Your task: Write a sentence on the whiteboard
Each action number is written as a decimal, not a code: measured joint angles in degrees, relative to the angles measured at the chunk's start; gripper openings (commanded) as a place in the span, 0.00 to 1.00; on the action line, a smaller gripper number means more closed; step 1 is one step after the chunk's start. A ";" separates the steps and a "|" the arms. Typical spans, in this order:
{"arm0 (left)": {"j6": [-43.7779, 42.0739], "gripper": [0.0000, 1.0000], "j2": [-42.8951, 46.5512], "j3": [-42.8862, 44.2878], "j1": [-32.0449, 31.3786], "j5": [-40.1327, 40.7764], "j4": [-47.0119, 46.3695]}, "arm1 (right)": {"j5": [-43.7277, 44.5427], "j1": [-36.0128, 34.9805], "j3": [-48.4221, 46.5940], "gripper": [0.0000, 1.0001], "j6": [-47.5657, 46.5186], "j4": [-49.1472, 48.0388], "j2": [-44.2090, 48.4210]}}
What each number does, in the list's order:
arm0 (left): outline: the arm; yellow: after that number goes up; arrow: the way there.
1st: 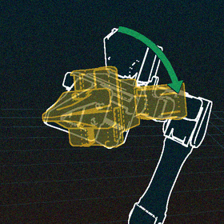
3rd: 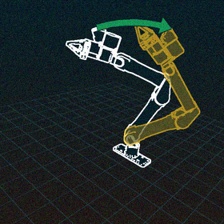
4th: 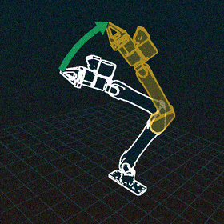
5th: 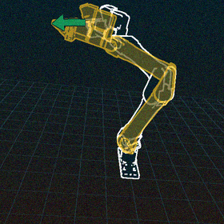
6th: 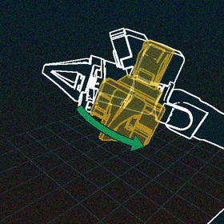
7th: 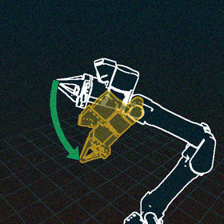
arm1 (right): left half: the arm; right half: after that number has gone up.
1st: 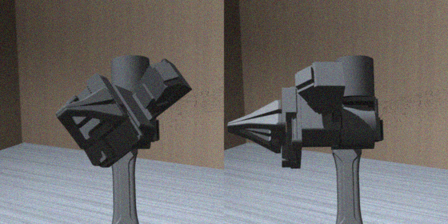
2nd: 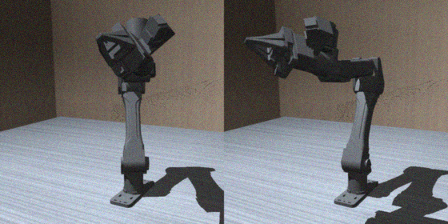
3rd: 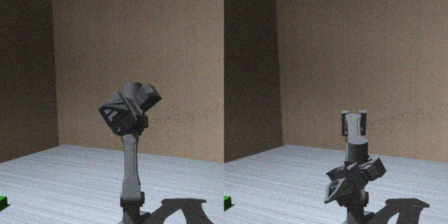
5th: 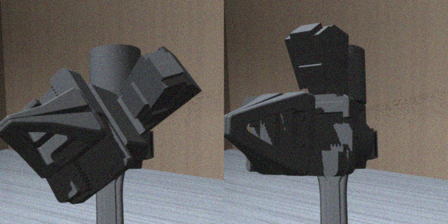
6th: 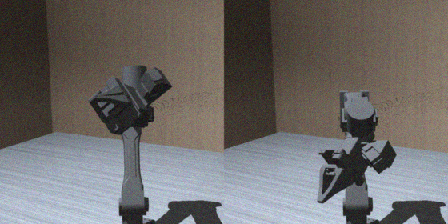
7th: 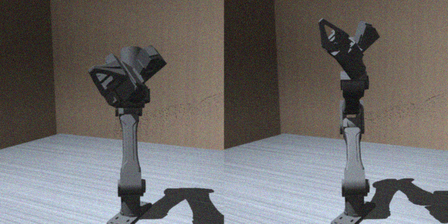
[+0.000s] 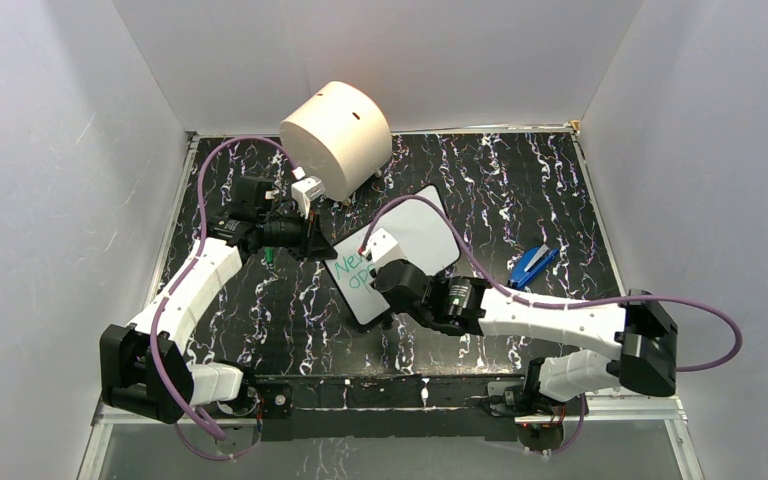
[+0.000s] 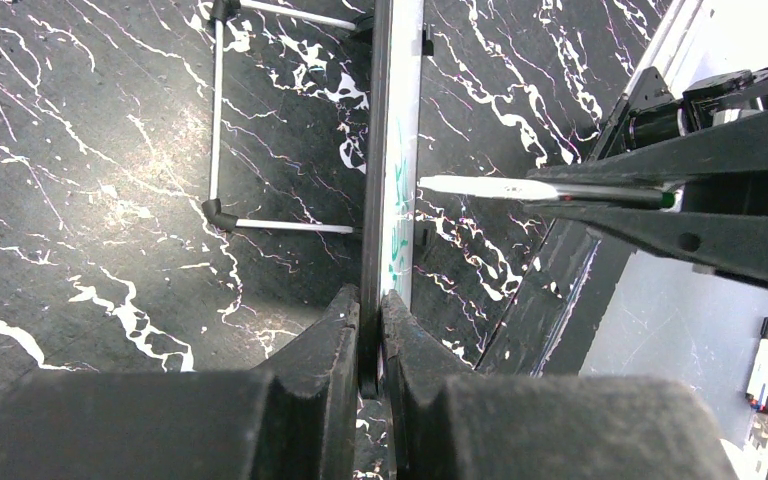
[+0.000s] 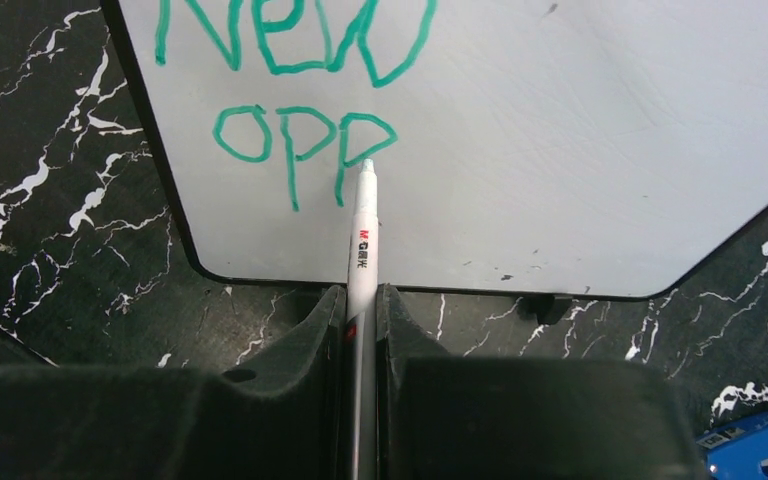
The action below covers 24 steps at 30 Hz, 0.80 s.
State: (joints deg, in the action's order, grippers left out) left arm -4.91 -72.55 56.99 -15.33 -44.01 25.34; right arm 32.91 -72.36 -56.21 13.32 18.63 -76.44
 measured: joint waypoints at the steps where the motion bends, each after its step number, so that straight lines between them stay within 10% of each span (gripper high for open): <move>1: 0.00 0.00 0.00 0.00 0.00 0.00 0.02 | 0.35 0.04 0.17 0.00 0.00 0.00 0.70; 24: -0.02 0.00 0.00 0.02 0.00 -0.02 0.13 | 2.89 1.46 2.38 0.00 -1.81 -0.22 5.11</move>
State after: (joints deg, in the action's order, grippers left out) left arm -4.93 -72.55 57.01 -15.33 -44.03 25.47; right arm 35.79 -70.89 -53.82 11.51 18.41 -71.33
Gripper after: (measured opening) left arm 0.080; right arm 0.209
